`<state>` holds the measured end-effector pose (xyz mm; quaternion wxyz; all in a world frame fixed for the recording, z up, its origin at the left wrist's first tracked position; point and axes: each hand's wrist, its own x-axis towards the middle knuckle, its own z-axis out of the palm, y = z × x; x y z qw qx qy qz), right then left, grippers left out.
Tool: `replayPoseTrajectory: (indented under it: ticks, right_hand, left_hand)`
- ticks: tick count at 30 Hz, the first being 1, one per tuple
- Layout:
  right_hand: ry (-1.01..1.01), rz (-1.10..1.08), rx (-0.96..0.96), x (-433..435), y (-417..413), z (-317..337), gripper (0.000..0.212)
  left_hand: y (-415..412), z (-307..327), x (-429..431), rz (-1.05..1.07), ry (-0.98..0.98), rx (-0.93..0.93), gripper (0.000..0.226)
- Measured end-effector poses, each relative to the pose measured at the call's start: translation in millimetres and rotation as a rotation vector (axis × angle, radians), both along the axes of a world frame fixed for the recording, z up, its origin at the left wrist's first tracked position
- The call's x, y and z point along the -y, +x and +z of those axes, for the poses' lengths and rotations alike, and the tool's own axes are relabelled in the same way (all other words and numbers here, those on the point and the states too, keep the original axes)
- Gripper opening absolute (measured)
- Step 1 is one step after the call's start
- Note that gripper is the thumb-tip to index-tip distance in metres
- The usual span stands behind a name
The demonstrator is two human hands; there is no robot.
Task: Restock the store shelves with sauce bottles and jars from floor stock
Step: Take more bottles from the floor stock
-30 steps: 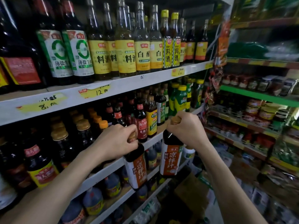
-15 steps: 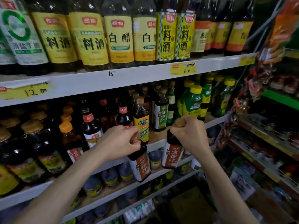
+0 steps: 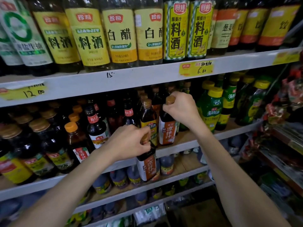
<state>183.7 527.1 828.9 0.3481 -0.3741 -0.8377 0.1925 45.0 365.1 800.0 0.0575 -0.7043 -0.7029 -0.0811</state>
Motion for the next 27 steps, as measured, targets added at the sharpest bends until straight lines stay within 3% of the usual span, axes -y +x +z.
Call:
replayPoseTrajectory:
  ticks: [3,9,18,27]
  right_hand:
    - [0.019,0.017,0.105,-18,-17,-2,0.016]
    - [-0.012,0.02,0.295,-43,-39,0,0.026]
    - [-0.037,-0.027,0.372,-57,-68,1,0.008]
    - [0.044,-0.055,0.39,-64,-81,-7,0.022]
  left_hand:
    - [4,1,-2,0.004,-0.026,0.0,0.016]
    - [10,0,-7,-0.02,-0.035,0.001,0.017]
    - [14,-8,-24,-0.057,-0.041,0.006,0.016]
    - [8,-15,-41,-0.051,-0.033,-0.003,0.015]
